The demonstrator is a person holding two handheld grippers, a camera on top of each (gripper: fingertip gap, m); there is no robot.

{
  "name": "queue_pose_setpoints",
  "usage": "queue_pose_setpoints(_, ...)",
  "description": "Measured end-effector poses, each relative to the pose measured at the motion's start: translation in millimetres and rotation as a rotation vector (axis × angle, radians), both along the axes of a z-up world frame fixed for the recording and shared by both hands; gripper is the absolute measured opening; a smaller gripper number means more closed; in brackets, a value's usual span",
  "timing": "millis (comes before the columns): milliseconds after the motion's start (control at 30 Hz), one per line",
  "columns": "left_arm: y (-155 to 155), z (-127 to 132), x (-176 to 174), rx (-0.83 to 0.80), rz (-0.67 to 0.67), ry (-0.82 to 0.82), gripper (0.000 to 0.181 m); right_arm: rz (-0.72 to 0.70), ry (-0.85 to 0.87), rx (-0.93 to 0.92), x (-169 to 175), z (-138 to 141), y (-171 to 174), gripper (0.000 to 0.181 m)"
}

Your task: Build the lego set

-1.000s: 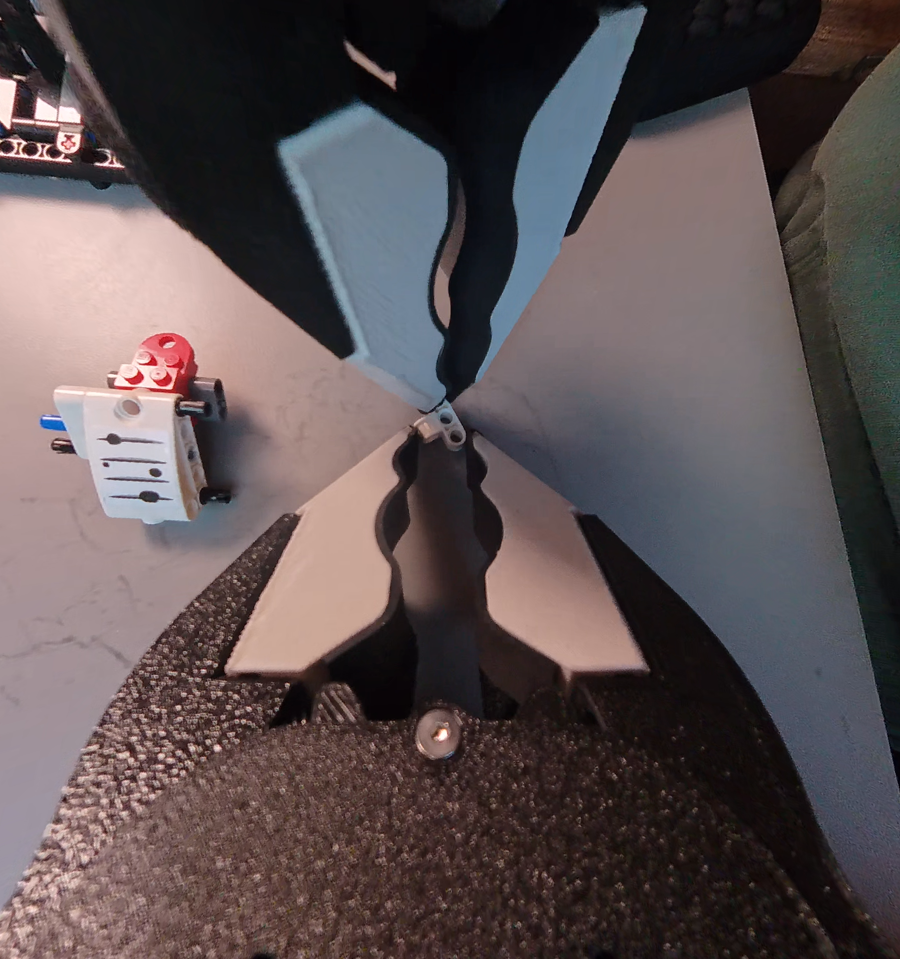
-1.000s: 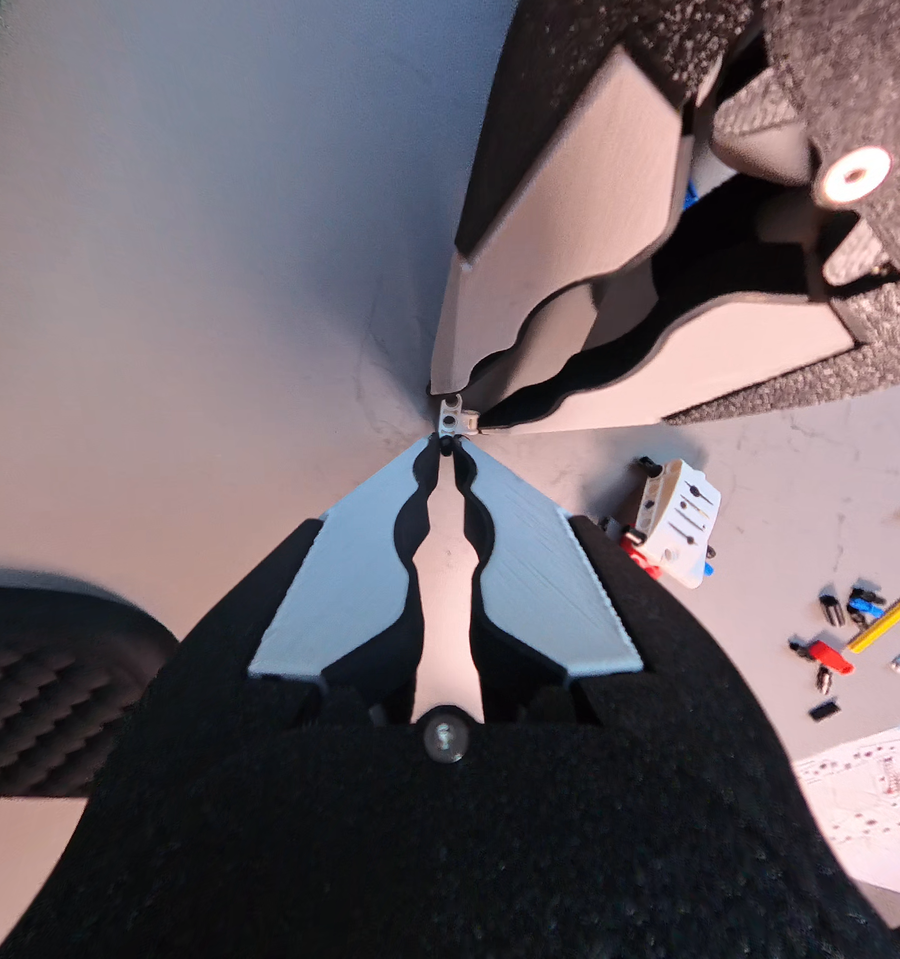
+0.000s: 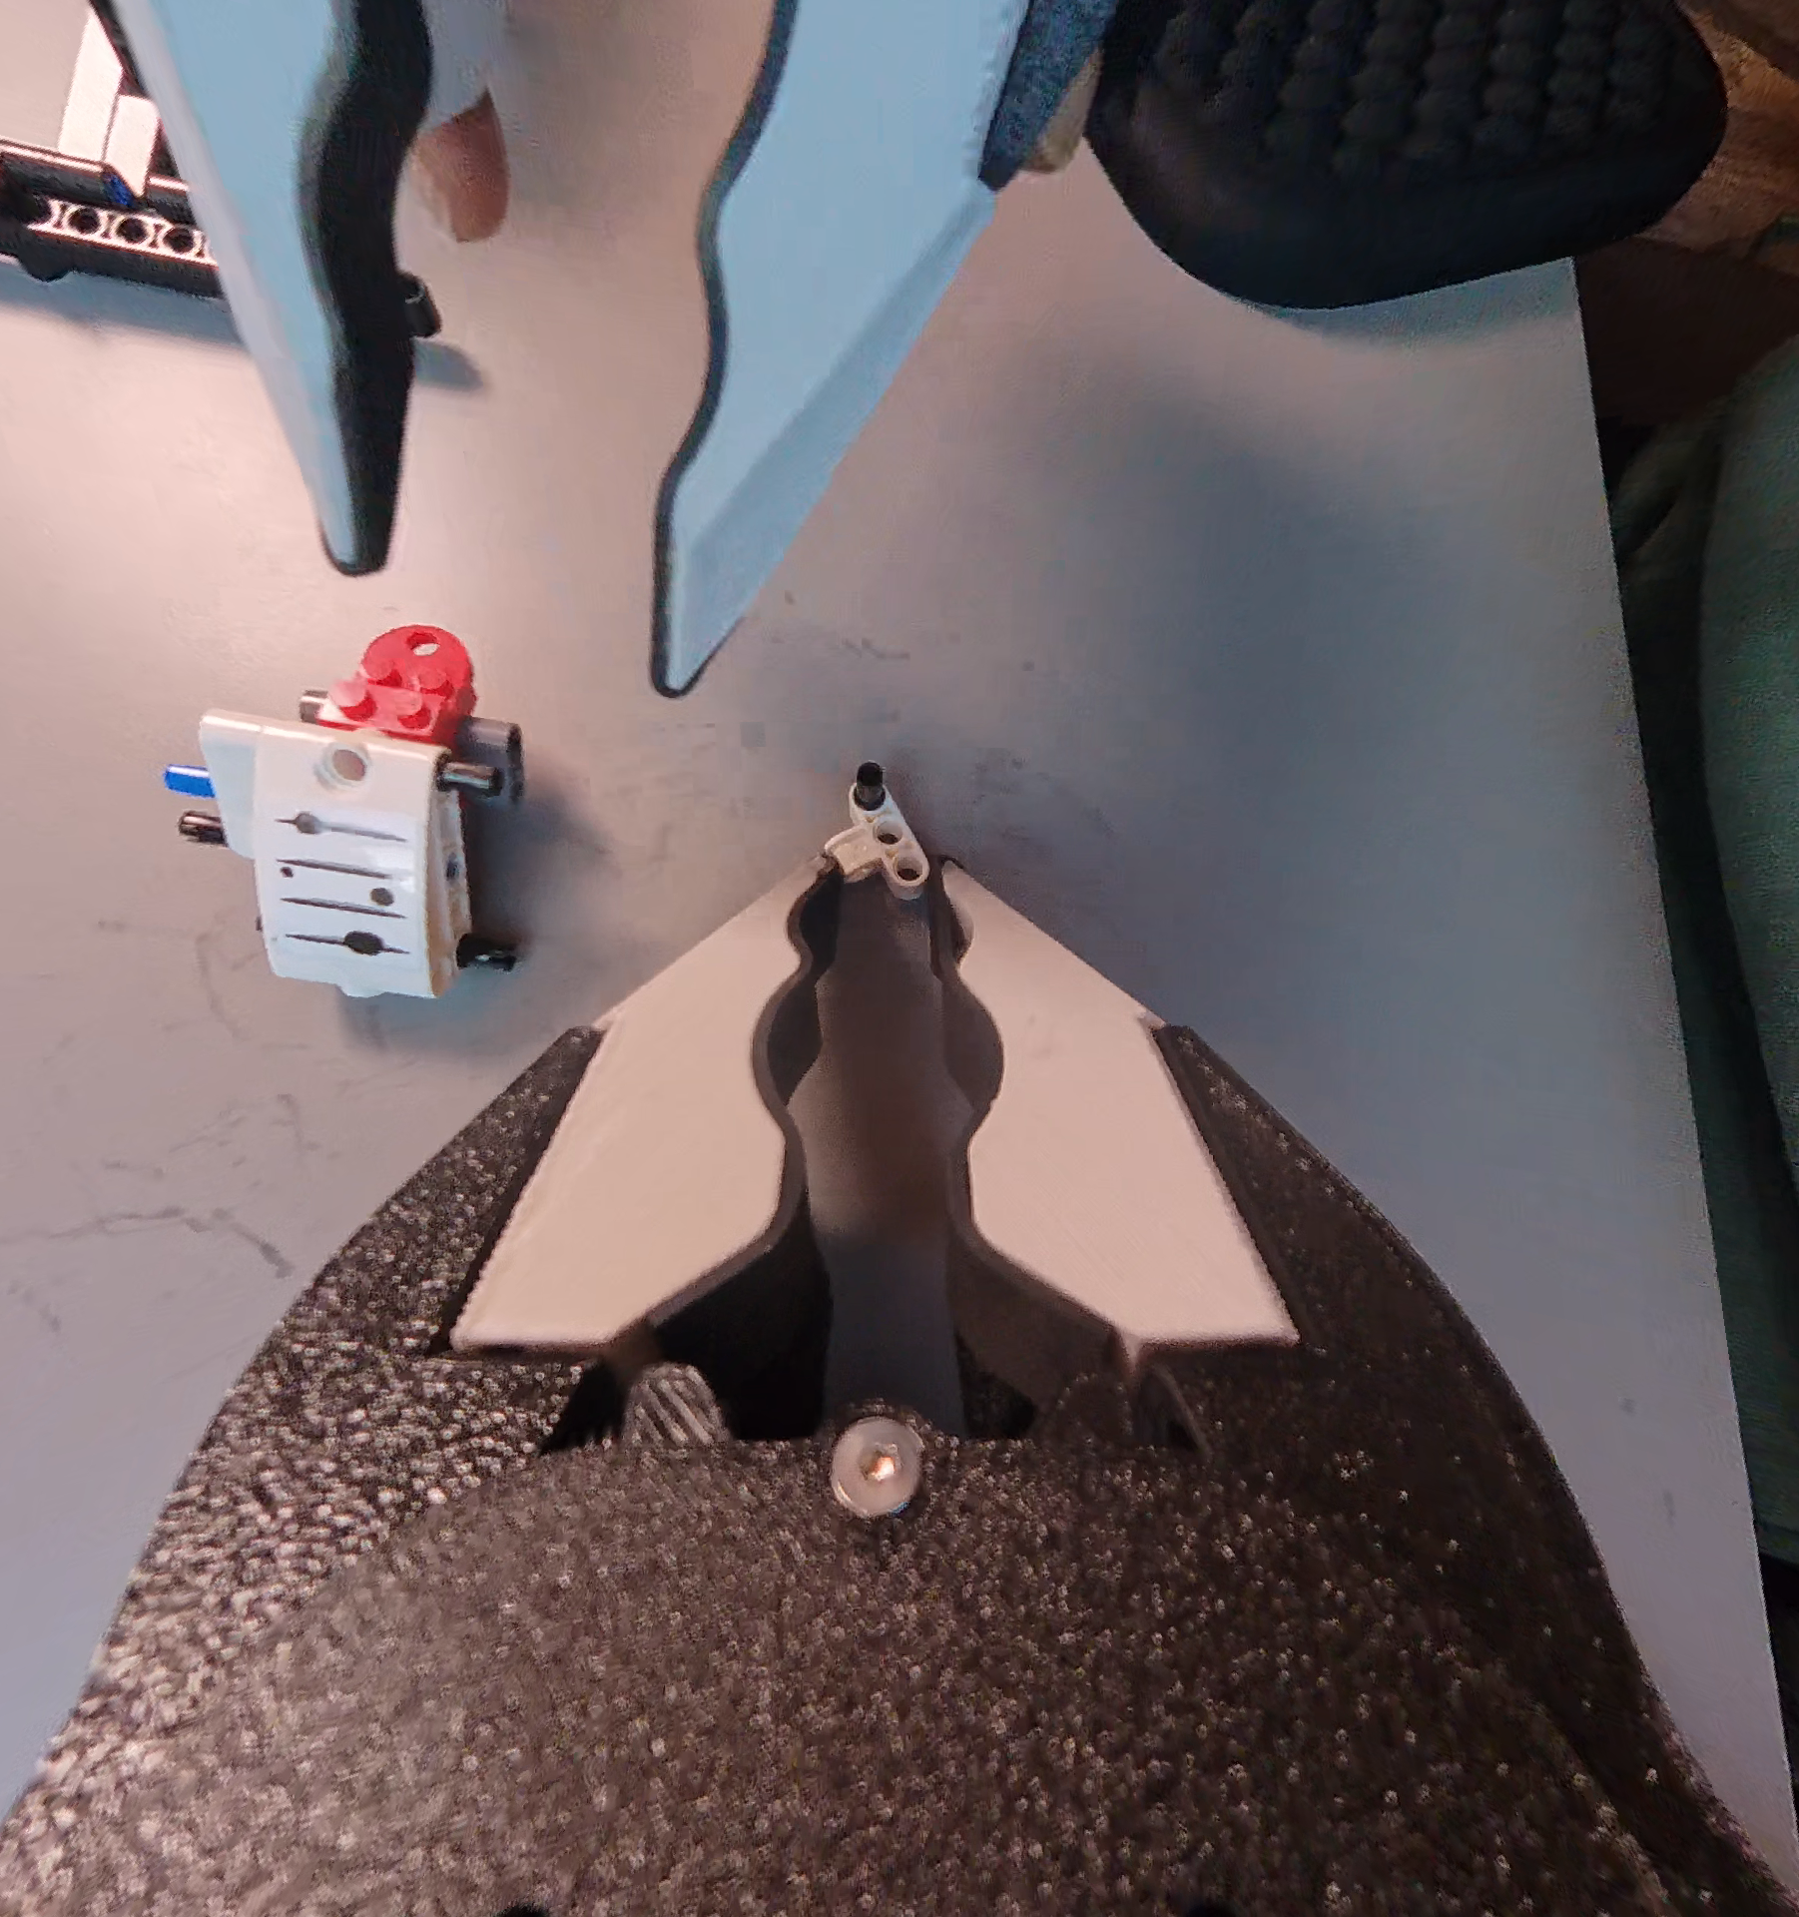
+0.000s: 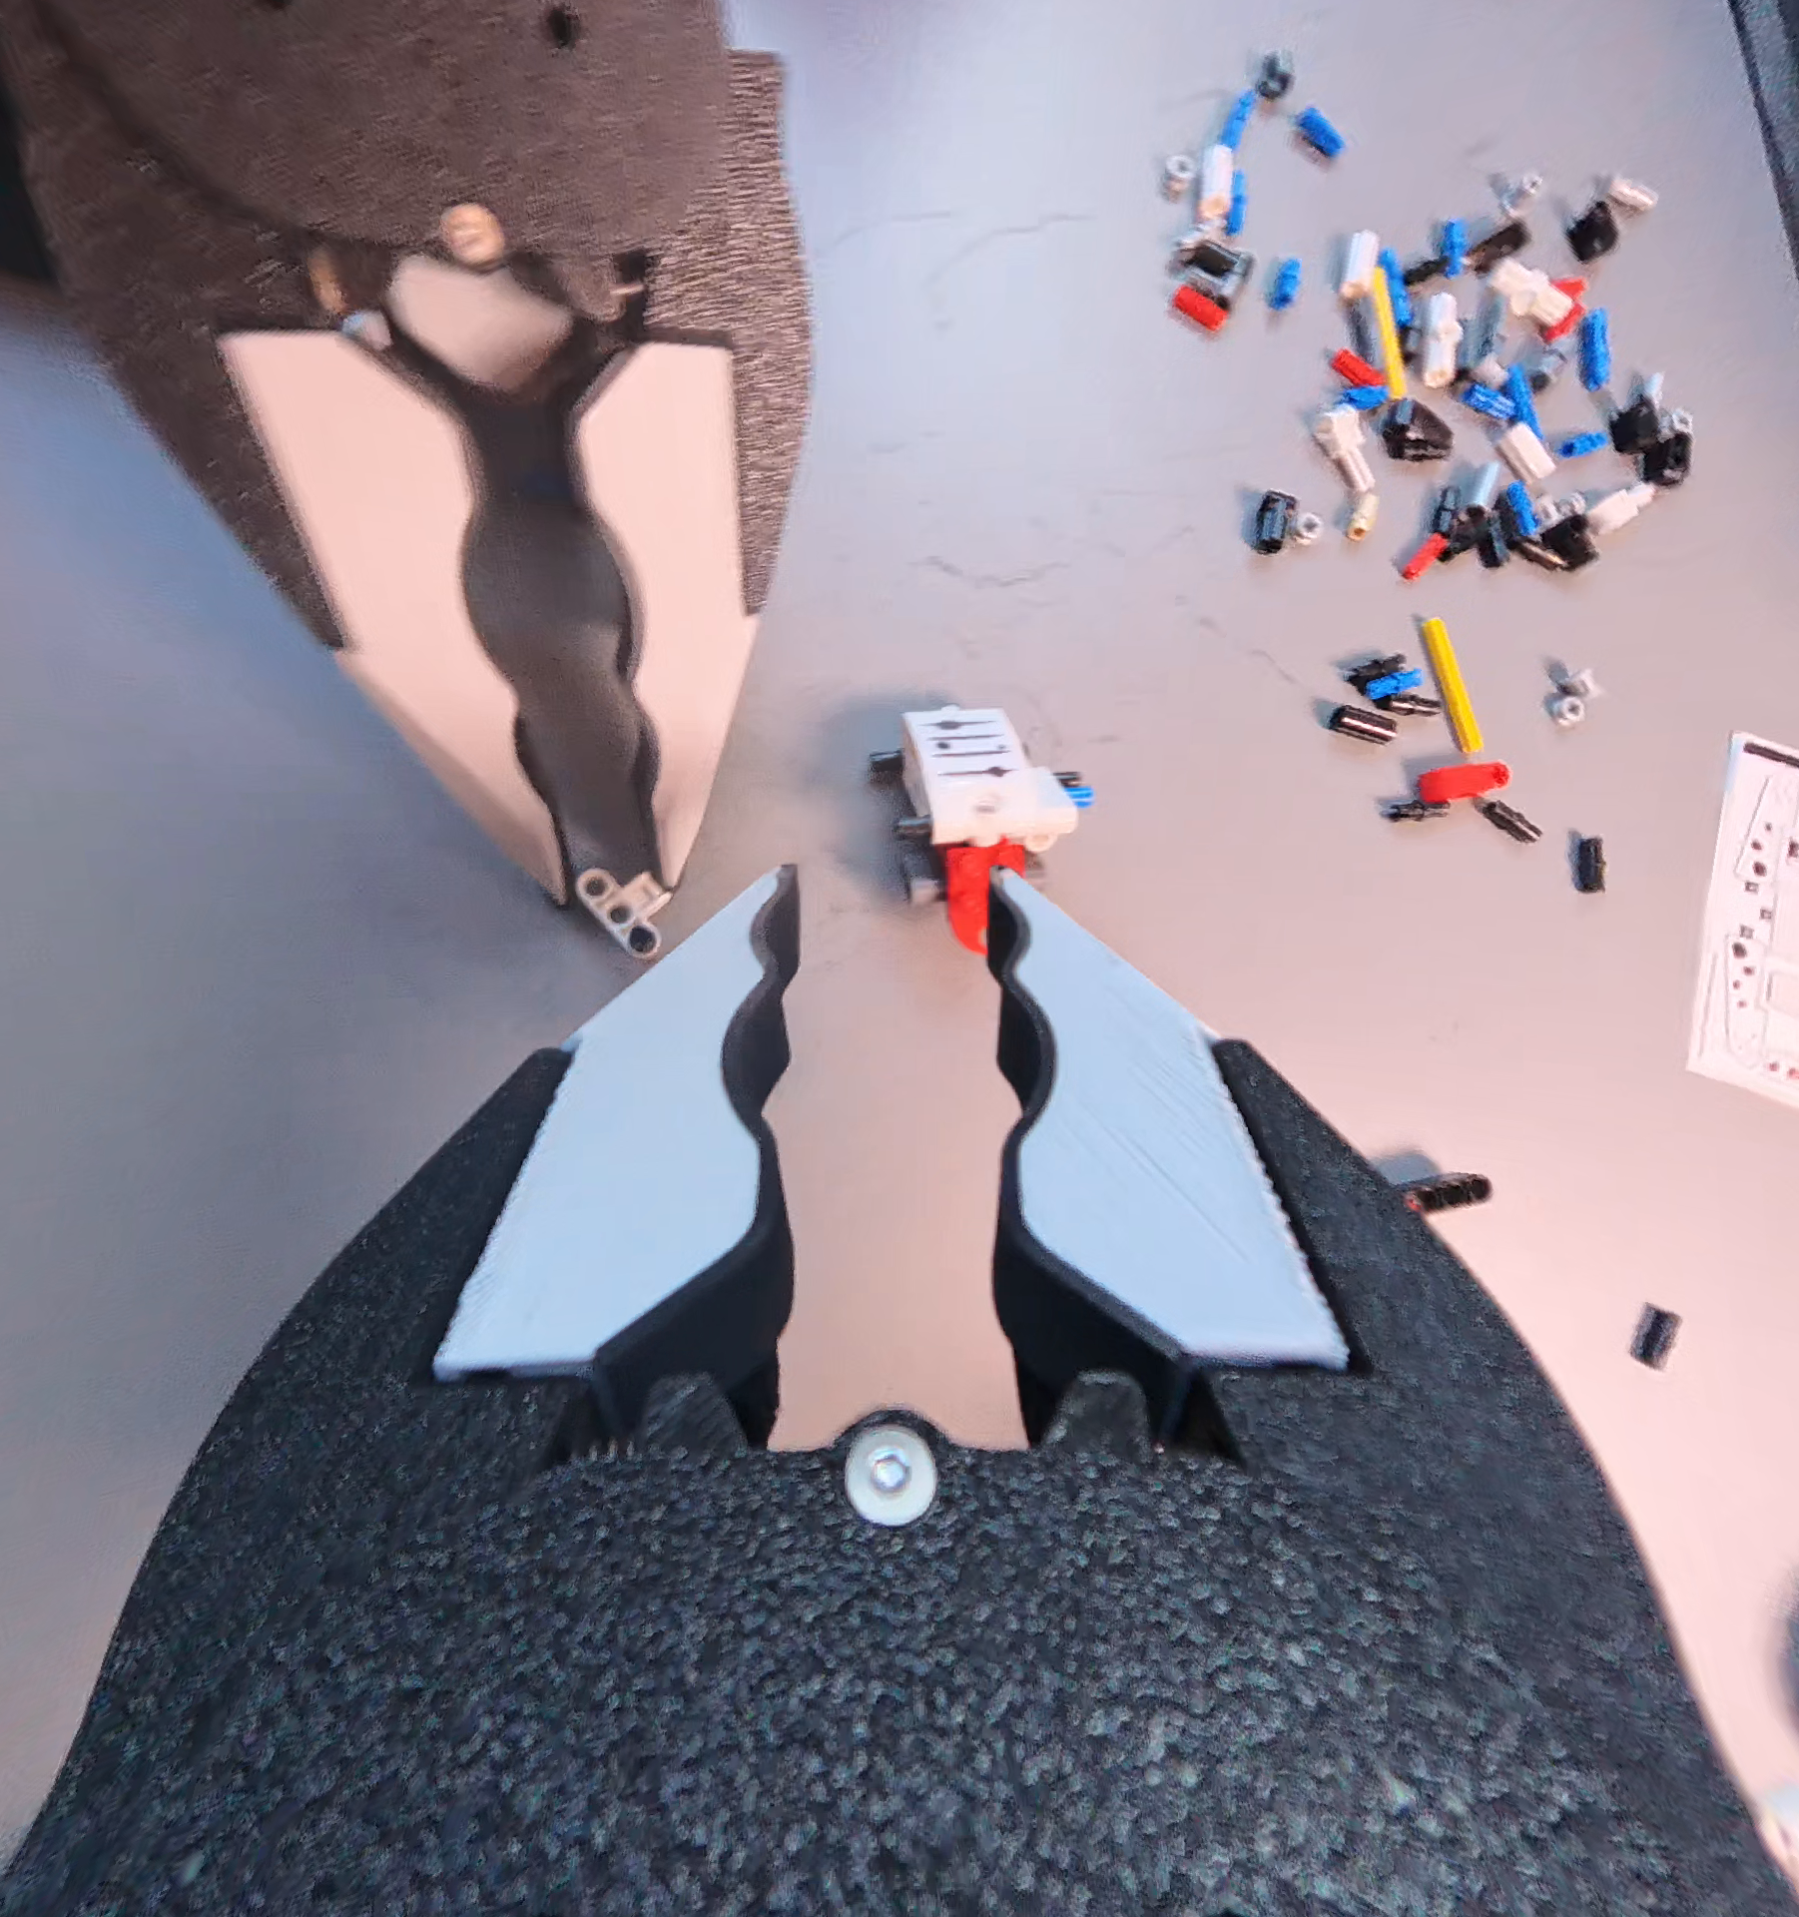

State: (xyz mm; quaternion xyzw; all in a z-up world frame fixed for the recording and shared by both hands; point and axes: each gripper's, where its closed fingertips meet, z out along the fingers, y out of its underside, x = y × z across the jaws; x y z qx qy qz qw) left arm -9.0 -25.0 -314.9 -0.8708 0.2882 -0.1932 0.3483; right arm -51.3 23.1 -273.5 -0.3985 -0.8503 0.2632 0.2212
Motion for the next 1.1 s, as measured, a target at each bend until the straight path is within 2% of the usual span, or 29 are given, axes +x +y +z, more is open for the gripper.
queue_pose_setpoints(100,0.7,2.9,-7.0,-0.003,0.022,-0.021,0.026,-0.042,-0.039,-0.027,-18.6,-8.2,2.9,0.048)
queue_pose_setpoints(233,4.5,30.0,-21.7,0.061,0.075,-0.145,0.029,0.0,-0.117,0.031,-29.3,-22.2,7.7,0.054)
queue_pose_setpoints(267,6.4,34.9,-30.2,0.08,0.105,-0.156,0.029,0.019,-0.127,0.04,-29.5,-24.0,8.3,0.054)
queue_pose_setpoints(333,10.3,37.3,-49.0,0.106,0.168,-0.137,0.029,0.055,-0.132,0.049,-28.5,-26.4,8.9,0.041)
queue_pose_setpoints(400,14.5,31.5,-64.6,0.116,0.22,-0.087,0.03,0.054,-0.134,0.029,-27.3,-26.1,9.6,0.041)
queue_pose_setpoints(533,19.6,22.2,-66.7,0.124,0.226,-0.042,0.037,0.002,-0.213,-0.15,-14.3,-24.9,5.3,0.041)
queue_pose_setpoints(733,25.4,29.1,-37.8,0.234,0.106,0.015,0.043,-0.115,-0.419,-0.573,6.8,-20.8,-10.6,0.041)
queue_pose_setpoints(833,26.3,18.9,-29.2,0.214,0.052,0.077,0.039,-0.175,-0.492,-0.71,10.4,-24.0,-12.7,0.041)
queue_pose_setpoints(867,27.6,18.2,-30.2,0.217,0.051,0.098,0.031,-0.182,-0.503,-0.732,12.1,-24.1,-12.5,0.041)
queue_pose_setpoints(967,30.4,20.4,-32.0,0.204,0.045,0.094,0.026,-0.166,-0.436,-0.663,14.6,-23.7,-5.2,0.046)
queue_pose_setpoints(1100,33.3,20.4,-33.9,0.163,0.03,0.09,0.025,-0.015,-0.156,-0.366,16.0,-11.0,3.6,0.06)
